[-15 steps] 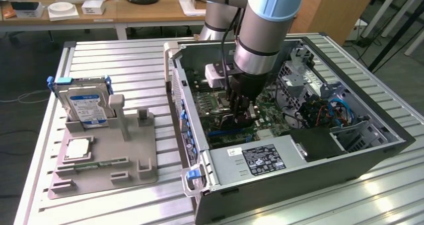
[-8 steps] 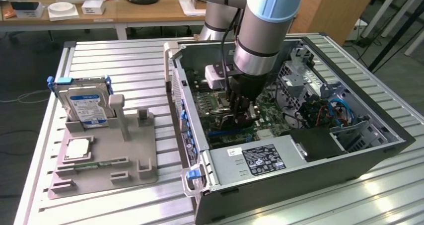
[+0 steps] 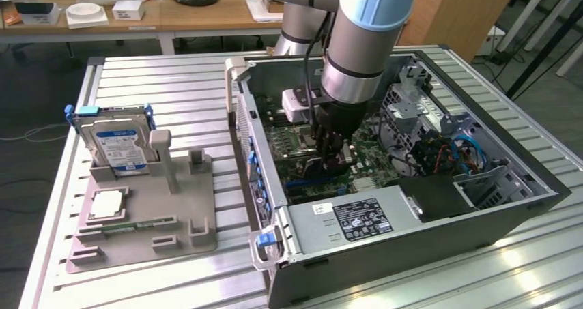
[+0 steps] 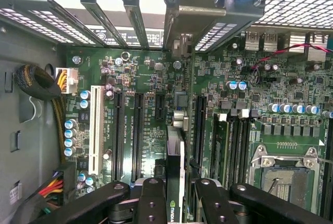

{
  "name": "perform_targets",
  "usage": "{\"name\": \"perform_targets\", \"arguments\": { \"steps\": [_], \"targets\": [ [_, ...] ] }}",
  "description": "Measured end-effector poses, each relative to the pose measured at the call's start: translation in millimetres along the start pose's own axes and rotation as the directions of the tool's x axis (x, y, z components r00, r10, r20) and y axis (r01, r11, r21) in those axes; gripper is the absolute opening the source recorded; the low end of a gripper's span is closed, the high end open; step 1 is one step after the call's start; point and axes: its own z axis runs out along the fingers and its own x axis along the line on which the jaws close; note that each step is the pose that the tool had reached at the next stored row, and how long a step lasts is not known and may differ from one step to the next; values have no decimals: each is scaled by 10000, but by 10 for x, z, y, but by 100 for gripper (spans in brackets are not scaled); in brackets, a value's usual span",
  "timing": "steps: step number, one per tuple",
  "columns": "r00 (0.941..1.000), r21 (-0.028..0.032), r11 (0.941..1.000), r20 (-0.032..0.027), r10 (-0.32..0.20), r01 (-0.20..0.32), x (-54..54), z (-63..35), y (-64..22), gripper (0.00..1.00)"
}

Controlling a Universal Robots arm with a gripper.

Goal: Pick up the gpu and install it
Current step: 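Insert the gpu into the slot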

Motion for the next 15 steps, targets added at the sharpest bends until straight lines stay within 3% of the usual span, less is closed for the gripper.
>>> {"name": "perform_targets", "arguments": {
  "steps": [12,15],
  "targets": [
    [10000,5,10000,-2,-1,1,0,-24,-1,26],
    [10000,53,10000,-3,-5,5,0,-20,-1,26]
  ]
}}
